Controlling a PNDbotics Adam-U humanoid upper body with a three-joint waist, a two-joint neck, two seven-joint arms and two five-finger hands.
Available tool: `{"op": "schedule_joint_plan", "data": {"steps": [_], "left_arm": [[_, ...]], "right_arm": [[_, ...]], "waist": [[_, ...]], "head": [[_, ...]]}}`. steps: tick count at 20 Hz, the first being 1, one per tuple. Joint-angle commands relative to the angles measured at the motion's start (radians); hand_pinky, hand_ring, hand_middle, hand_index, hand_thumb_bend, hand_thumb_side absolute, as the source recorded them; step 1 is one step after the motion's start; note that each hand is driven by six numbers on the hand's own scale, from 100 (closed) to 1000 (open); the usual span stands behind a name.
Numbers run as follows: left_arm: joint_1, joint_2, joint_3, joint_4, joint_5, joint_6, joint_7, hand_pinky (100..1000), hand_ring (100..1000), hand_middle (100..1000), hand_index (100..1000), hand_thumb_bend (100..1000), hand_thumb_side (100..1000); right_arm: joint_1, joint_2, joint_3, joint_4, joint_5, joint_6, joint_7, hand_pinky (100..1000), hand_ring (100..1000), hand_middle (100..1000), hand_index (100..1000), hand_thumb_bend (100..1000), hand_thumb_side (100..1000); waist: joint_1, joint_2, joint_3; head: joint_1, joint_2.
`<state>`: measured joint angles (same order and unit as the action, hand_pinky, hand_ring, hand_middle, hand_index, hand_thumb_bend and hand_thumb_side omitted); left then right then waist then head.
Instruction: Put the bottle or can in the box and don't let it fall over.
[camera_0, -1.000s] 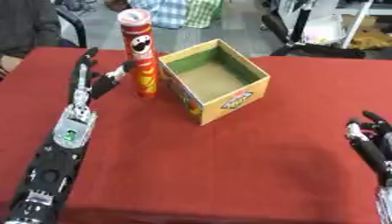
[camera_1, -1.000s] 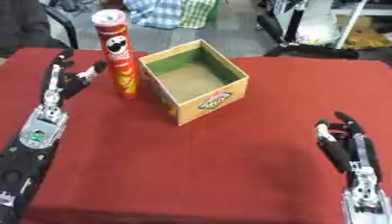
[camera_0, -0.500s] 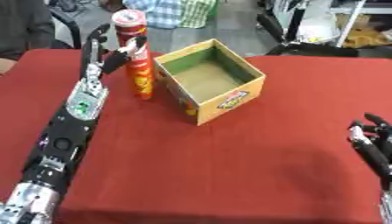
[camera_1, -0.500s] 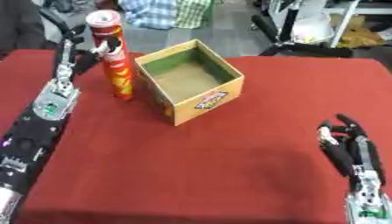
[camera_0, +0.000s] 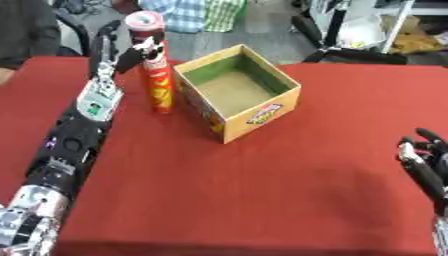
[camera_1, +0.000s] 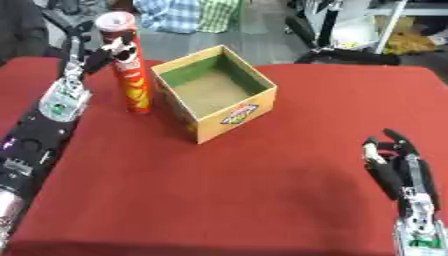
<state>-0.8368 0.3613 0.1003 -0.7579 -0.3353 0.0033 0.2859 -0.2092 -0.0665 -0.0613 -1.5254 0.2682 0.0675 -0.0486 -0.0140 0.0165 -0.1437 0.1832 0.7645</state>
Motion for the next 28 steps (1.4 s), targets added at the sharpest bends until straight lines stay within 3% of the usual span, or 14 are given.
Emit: {"op": "schedule_joint_plan", "data": {"steps": [1, 6, 15, 20, 28], "left_arm": [[-0.032, 0.034, -0.010, 0.019, -0.004, -0.037, -0.034, 833, 919, 897, 932, 815, 622], [-0.029, 0.027, -0.010, 0.049, 0.001, -0.081, -0.101, 834, 920, 898, 932, 803, 630], [-0.025, 0.019, -0.009, 0.075, -0.006, -0.080, -0.122, 833, 919, 894, 930, 706, 584], [-0.021, 0.014, -0.012, 0.085, -0.013, -0.078, -0.143, 835, 920, 879, 885, 576, 496], [-0.013, 0.000, -0.019, 0.102, -0.018, -0.098, -0.251, 836, 915, 832, 855, 418, 352]], "right_arm": [[-0.016, -0.008, 0.002, -0.012, -0.003, -0.001, 0.004, 686, 614, 636, 903, 100, 502], [-0.018, -0.006, 0.003, -0.012, -0.005, -0.001, 0.004, 686, 613, 636, 903, 100, 502], [-0.020, -0.003, 0.004, -0.012, -0.007, -0.001, 0.006, 686, 613, 636, 903, 100, 500], [-0.022, -0.002, 0.004, -0.012, -0.007, -0.002, 0.006, 686, 613, 635, 903, 100, 498], [-0.023, 0.000, 0.004, -0.011, -0.006, -0.002, 0.008, 686, 613, 635, 903, 100, 497]], "waist": [[-0.002, -0.012, -0.004], [-0.003, -0.010, -0.007], [-0.006, -0.009, -0.012], [-0.007, -0.010, -0.012], [-0.009, -0.011, -0.014]], "head": [[0.000, 0.005], [-0.001, 0.005], [0.001, 0.005], [0.000, 0.004], [-0.001, -0.002]]}}
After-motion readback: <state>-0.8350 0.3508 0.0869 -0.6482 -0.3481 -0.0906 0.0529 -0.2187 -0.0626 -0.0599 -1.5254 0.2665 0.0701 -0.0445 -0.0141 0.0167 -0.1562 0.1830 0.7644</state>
